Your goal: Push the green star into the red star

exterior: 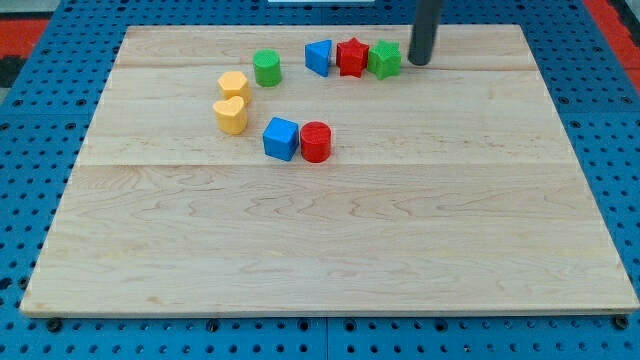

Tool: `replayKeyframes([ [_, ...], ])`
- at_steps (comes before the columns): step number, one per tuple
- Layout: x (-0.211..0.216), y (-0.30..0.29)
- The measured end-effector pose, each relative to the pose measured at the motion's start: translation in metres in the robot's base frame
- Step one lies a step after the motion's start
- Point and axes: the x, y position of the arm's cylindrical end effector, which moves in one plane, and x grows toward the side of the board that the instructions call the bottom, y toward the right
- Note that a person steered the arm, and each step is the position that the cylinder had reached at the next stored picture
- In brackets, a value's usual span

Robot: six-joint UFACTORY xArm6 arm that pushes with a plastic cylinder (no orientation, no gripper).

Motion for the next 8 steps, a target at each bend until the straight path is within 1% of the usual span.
replayKeyframes([
  [1, 0.002, 0.072],
  [2, 0.002, 0.096],
  [4, -0.002, 0.096],
  [5, -0.022, 0.086],
  [6, -0.032, 0.072],
  [8, 0.023, -0.038],
])
